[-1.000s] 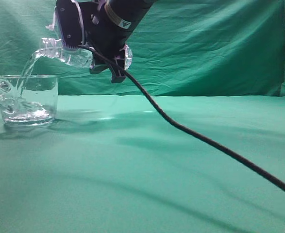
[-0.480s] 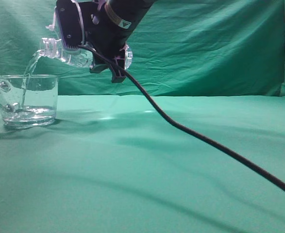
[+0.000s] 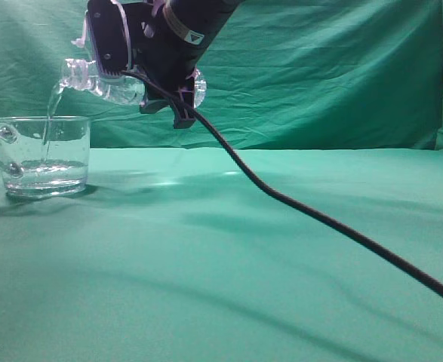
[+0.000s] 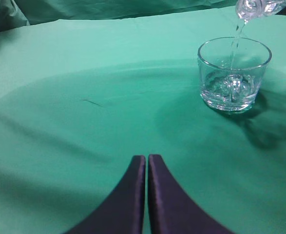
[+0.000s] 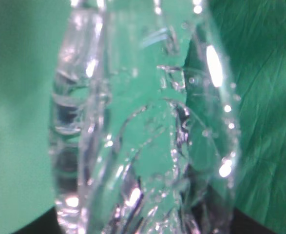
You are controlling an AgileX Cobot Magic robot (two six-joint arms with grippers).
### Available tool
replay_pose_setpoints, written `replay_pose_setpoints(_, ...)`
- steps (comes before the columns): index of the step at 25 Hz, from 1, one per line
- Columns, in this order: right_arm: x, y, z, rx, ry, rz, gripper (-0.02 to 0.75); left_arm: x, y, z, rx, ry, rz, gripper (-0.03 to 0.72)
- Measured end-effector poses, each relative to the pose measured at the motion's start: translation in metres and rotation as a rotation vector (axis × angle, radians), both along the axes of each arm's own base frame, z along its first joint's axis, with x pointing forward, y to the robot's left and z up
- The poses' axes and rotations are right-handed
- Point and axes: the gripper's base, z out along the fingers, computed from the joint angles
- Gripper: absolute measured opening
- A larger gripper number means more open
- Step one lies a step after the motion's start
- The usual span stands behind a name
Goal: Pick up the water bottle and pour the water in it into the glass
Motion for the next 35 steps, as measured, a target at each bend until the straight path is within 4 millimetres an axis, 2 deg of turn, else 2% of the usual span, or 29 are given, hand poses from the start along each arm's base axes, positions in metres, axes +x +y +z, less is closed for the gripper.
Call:
replay_pose_setpoints(12, 0.000, 0.000, 0.000, 0.059, 0.037, -0.033, 0.316, 0.000, 0.000, 0.000, 0.000, 0.000, 0.000, 0.000)
replay_pose_setpoints(15, -0.001, 0.001, 0.000, 0.210, 0.137, -0.101, 0.316, 0.000, 0.000, 0.000, 0.000, 0.000, 0.000, 0.000)
replay_pose_setpoints(21, -0.006, 0.006, 0.002, 0.698, 0.501, -0.301, 0.316, 0.000, 0.000, 0.000, 0.000, 0.000, 0.000, 0.000)
replay_pose_setpoints(24, -0.010, 0.004, 0.027, 0.875, 0.583, -0.351, 0.316, 0.000, 0.000, 0.000, 0.000, 0.000, 0.000, 0.000)
replay_pose_setpoints(27, -0.020, -0.004, 0.078, 1.031, 0.592, -0.340, 0.316, 0.000, 0.000, 0.000, 0.000, 0.000, 0.000, 0.000)
replay_pose_setpoints(30, -0.039, -0.020, 0.120, 1.118, 0.585, -0.318, 0.316, 0.000, 0.000, 0.000, 0.000, 0.000, 0.000, 0.000)
replay_pose_setpoints(34, -0.068, -0.053, 0.142, 1.190, 0.653, -0.342, 0.316, 0.000, 0.000, 0.000, 0.000, 0.000, 0.000, 0.000)
replay_pose_setpoints(35, -0.074, -0.063, 0.139, 1.200, 0.694, -0.360, 0.316, 0.000, 0.000, 0.000, 0.000, 0.000, 0.000, 0.000)
